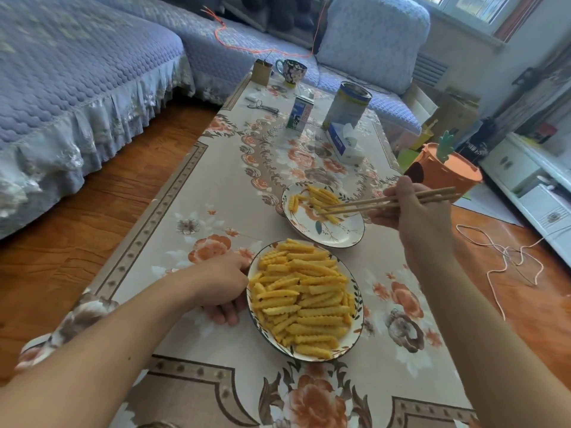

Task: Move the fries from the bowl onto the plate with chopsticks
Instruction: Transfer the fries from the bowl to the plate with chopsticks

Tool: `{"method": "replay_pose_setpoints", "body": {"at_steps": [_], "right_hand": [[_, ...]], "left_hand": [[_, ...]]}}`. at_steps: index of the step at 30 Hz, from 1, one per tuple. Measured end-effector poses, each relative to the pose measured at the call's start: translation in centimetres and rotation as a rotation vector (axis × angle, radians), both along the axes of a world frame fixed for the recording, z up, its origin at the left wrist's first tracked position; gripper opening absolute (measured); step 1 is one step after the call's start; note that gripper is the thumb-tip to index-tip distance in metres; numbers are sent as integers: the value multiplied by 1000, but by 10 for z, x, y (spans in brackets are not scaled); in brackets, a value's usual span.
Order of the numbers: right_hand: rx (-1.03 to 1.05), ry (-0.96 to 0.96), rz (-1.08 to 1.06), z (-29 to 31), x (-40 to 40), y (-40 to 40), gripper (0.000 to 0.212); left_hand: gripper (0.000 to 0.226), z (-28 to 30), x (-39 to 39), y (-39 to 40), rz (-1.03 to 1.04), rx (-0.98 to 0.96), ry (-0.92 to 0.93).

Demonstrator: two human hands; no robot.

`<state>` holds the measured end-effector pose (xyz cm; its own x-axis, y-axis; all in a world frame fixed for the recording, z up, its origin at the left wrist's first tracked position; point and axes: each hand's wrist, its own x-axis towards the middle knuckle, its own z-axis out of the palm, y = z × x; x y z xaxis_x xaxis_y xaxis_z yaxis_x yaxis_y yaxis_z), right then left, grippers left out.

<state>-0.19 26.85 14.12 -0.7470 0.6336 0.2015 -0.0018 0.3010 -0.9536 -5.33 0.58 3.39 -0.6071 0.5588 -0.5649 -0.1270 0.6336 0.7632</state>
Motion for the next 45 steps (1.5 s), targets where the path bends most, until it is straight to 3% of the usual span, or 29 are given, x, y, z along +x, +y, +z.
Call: {"method": "replay_pose_setpoints", "body": {"at_steps": [9,17,19,22,25,30,38,45], "right_hand": [[-54,-37,-74,-45,-73,-17,35],[47,-58,-118,-34,-62,-9,40],[-5,-3,-55,-16,-43,-8,41],[-39,-53,204,16,-5,-14,43],[34,-176,413,33,24,-29,47],[196,-217,510,30,33,-46,37],[191,-96,261,33,13,-21,33],[21,-100,28,-21,-39,-15,38]], "left_hand": [[30,-10,-6,-1,7,-3,-23],[27,-6,-8,-1,8,-15,-30],[25,-3,-7,-1,2,-8,-28],[23,1,-4,-1,2,-6,-29],[25,0,-3,-1,11,-22,-17],[22,1,1,-1,16,-14,5],[22,1,0,-1,0,-4,7],[26,-2,-3,0,-5,-25,-2]]}}
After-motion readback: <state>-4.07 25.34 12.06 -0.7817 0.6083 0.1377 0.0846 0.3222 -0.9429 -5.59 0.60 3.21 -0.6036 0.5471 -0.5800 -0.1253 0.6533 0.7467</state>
